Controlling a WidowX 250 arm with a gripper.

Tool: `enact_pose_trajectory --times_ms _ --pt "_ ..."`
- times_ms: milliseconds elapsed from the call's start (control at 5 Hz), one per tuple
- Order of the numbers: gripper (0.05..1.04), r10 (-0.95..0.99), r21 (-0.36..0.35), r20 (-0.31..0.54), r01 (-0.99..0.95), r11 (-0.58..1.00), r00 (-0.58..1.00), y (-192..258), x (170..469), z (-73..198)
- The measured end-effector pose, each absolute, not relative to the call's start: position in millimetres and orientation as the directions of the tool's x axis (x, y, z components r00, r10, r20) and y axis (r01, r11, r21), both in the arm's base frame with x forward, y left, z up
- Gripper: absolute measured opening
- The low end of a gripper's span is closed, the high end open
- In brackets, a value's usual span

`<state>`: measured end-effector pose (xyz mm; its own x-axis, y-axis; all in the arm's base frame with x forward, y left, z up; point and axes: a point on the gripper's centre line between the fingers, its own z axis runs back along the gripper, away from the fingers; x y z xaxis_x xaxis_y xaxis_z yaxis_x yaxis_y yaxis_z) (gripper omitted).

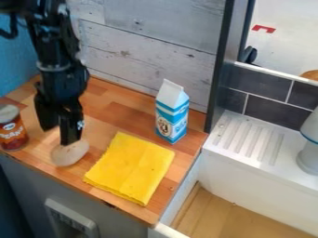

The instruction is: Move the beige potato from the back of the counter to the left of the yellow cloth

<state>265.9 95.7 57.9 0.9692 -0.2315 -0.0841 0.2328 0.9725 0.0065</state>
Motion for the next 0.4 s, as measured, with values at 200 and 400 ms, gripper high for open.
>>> enact_pose_trajectory --times_ms 200,400 --pt "1.001 -0.221 0.05 -0.07 0.225 0.973 0.973 114.8 246.9 83.9" --pt "1.001 -0.252 0.084 -0.115 0.262 0.961 0.961 129.1 224.4 101.5"
